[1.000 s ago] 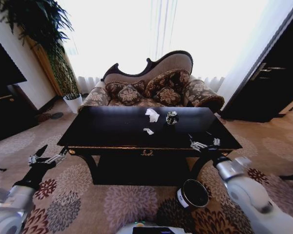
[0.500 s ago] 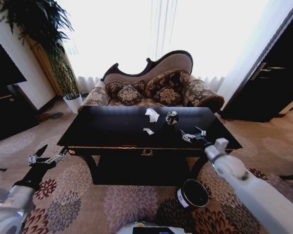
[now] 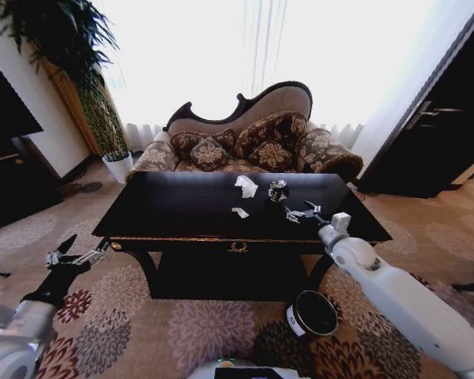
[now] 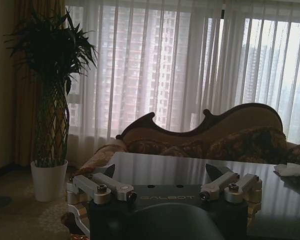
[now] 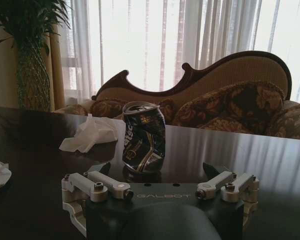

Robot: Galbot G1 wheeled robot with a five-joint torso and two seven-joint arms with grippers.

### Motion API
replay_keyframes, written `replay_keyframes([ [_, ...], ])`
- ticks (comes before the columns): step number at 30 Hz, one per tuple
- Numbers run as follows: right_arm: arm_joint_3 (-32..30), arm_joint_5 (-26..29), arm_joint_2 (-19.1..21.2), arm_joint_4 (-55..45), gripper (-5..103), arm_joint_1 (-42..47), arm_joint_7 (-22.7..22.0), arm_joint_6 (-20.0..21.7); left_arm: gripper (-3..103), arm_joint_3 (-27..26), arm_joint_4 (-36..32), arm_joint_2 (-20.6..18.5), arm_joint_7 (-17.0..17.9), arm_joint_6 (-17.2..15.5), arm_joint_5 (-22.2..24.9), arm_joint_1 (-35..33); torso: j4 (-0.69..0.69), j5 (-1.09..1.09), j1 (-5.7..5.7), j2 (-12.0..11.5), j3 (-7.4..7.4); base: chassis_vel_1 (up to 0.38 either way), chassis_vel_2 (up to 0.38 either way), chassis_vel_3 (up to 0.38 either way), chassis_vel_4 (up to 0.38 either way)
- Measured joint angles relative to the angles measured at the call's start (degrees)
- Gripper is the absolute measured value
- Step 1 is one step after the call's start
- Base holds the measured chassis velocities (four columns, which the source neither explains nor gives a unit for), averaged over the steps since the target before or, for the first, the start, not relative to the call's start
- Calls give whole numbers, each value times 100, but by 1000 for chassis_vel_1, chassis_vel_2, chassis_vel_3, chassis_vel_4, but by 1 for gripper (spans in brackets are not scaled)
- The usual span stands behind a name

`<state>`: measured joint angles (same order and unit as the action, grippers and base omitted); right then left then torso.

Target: Move to the front of the table and place the trash on the table into the trash bin.

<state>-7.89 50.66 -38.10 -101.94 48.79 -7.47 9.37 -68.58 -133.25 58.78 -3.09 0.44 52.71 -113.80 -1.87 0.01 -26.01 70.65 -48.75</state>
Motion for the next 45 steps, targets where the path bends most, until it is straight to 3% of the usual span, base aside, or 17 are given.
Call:
replay_keyframes([
  [11, 897, 131, -153, 580, 100, -1256, 13, 13, 100, 0, 0, 0, 0, 0, 0, 0, 1, 1, 0, 0, 0, 0, 0, 0, 0],
  [39, 1867, -153, -950, 1696, 101, -2307, 167, -92, 100, 0, 0, 0, 0, 0, 0, 0, 0, 1, 0, 0, 0, 0, 0, 0, 0],
  [45, 1914, -159, -985, 1746, 82, -2346, 197, -134, 100, 0, 0, 0, 0, 0, 0, 0, 0, 0, 0, 0, 0, 0, 0, 0, 0],
])
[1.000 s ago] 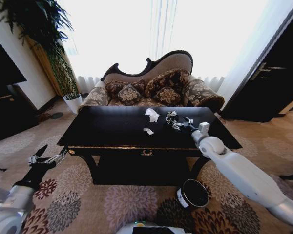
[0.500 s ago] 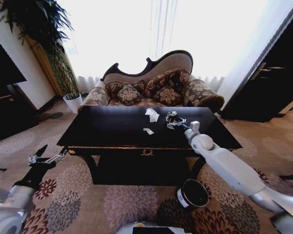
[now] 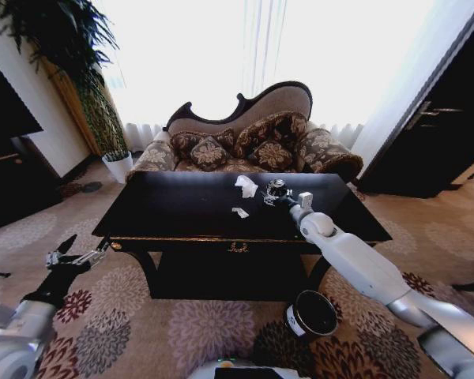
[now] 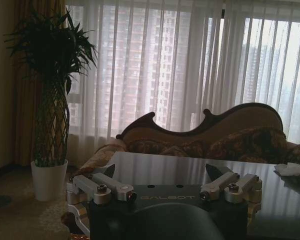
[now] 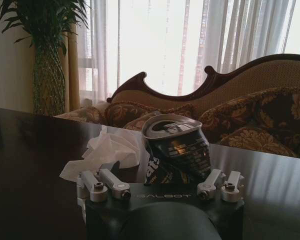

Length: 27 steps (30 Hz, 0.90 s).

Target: Move to the front of the table and place the trash on the table into the trash bin.

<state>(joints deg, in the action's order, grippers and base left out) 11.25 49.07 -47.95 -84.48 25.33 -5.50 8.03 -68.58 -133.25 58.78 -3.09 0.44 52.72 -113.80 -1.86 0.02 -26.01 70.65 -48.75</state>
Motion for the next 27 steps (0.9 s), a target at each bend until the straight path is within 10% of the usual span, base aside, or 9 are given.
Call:
replay_keyframes([
  [20, -18, -29, 21, -76, 7, 60, 11, -52, 100, 0, 0, 0, 0, 0, 0, 0, 0, 0, 0, 0, 0, 0, 0, 0, 0],
  [27, -58, 4, 67, -167, 0, 142, -22, -62, 100, 0, 0, 0, 0, 0, 0, 0, 0, 0, 0, 0, 0, 0, 0, 0, 0],
])
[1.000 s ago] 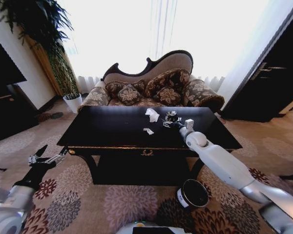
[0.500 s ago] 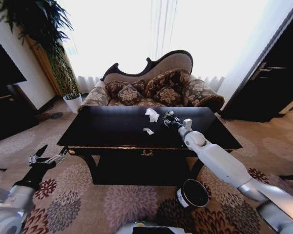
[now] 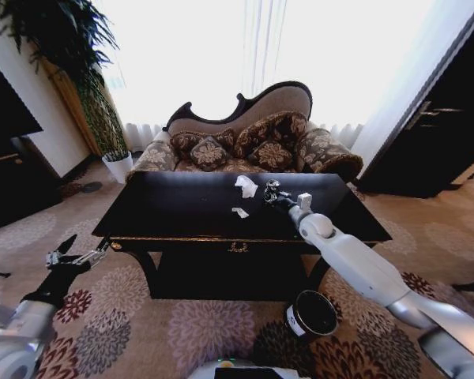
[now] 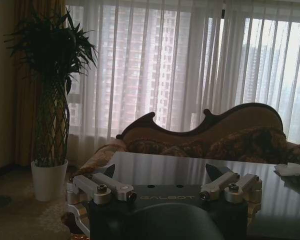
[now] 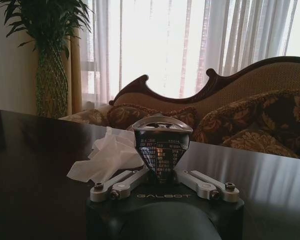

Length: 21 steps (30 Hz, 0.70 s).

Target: Move to the front of the table and place the trash on the table into the trash bin.

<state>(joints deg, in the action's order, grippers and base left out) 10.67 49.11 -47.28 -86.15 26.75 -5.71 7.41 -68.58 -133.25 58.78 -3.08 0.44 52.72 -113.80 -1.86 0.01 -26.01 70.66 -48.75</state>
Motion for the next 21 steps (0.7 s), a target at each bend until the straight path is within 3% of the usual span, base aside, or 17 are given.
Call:
replay_keyframes([
  [11, -445, 81, 170, -470, 0, 426, -88, -5, 100, 0, 0, 0, 0, 1, 0, 0, 0, -1, 0, 0, 0, 0, 0, 0, 0],
  [21, -1863, 202, 544, -1562, 0, 1854, -144, 51, 100, 0, 0, 0, 0, 1, 0, 0, 1, 0, 0, 0, 0, 0, 0, 0, 0],
])
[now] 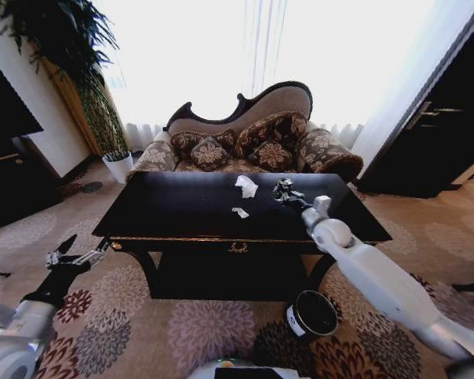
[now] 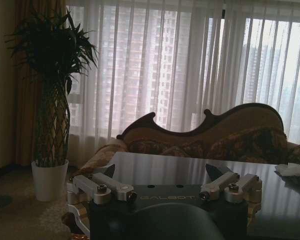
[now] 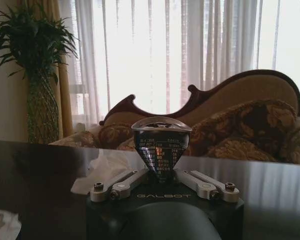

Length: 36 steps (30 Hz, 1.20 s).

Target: Move to the front of the table and place the trash on the table into the trash bin.

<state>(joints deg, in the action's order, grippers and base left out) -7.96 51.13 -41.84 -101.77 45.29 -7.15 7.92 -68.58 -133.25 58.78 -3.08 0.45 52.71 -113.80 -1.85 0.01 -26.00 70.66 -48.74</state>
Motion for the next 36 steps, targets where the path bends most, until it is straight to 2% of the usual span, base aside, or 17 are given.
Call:
replay_keyframes([
  [1, -251, 6, 34, -144, 0, 303, 5, 6, 100, 0, 0, 0, 0, 0, 0, 0, -1, -1, 0, 0, 0, 0, 0, 0, 0],
  [3, -1148, -35, 67, -567, 0, 1201, 80, -4, 100, 0, 0, 0, -1, 0, 0, 0, -3, 0, 0, 0, 0, 0, 0, 0, 0],
  [4, -1148, -35, 67, -567, 0, 1201, 80, -4, 100, 0, 0, 0, -1, 0, 0, 0, -3, 0, 0, 0, 0, 0, 0, 0, 0],
  [6, -1862, -123, -18, -937, 0, 2016, 179, -82, 100, 0, -1, 0, 0, 0, 0, 0, -3, -1, 1, 1, 0, 0, 0, 0, 0],
  [9, -2170, -172, -144, -1155, 0, 2457, 209, -146, 100, 0, -1, 0, 0, 0, 0, 0, -2, 0, 1, 1, 0, 0, 0, 0, 0],
  [11, -2598, -330, -488, -1485, 0, 3000, 263, -222, 100, 0, 0, 0, 0, 0, 0, 0, -1, 0, 1, 1, 0, 0, 0, 0, 0],
  [14, -2765, -391, -663, -1618, 0, 3201, 280, -250, 100, 0, -1, 1, 1, 1, 0, 0, -1, 1, 1, 1, 0, 0, 0, 0, 0],
  [17, -3322, -794, -1124, -1889, 0, 3741, 457, -469, 100, 0, -1, 0, 1, 1, 0, 0, -1, 1, 1, 1, 0, 0, 0, 0, 0],
  [18, -3322, -794, -1124, -1889, 0, 3741, 457, -469, 100, 0, -1, 0, 1, 1, 0, 0, -1, 1, 1, 1, 0, 0, 0, 0, 0],
  [20, -3693, -1157, -1350, -1967, 0, 4063, 629, -727, 100, 0, 0, 1, 1, 0, 0, 0, -1, 0, 1, 1, 0, 0, 0, 0, 0],
  [22, -3785, -1236, -1412, -1989, 0, 4140, 669, -793, 100, 1, -1, 0, -1, 0, 0, 0, -1, 1, 0, 1, 0, 0, 0, 0, 0],
  [24, -4092, -1498, -1723, -2056, 0, 4499, 837, -1093, 100, 0, -1, 0, 0, 1, 0, 0, -2, 0, 0, 0, 0, 0, 0, 0, 0],
  [25, -4092, -1498, -1723, -2056, 0, 4499, 837, -1093, 100, 0, -1, 0, 0, 1, 0, 0, -2, 0, 0, 0, 0, 0, 0, 0, 0],
  [28, -4320, -1810, -2197, -1992, 0, 4889, 1016, -1544, 100, 0, 0, 0, -1, 0, 0, 0, -1, 0, 0, 0, 0, 0, 0, 0, 0],
  [30, -4369, -1911, -2384, -1912, 0, 5016, 1078, -1702, 100, 0, -1, 0, 0, 0, 0, 0, -2, 0, 0, 0, 0, 0, 0, 0, 0],
  [31, -4402, -2041, -2586, -1746, 0, 5126, 1137, -1915, 100, 0, 0, 0, 0, 1, 0, 0, -2, 1, 0, 0, 0, 0, 0, 0, 0],
  [36, -4349, -2158, -2898, -1423, 0, 5319, 1244, -2214, 100, 0, 0, 0, 0, 0, 1, 0, -1, 0, 0, 0, 0, 0, 0, 0, 0],
])
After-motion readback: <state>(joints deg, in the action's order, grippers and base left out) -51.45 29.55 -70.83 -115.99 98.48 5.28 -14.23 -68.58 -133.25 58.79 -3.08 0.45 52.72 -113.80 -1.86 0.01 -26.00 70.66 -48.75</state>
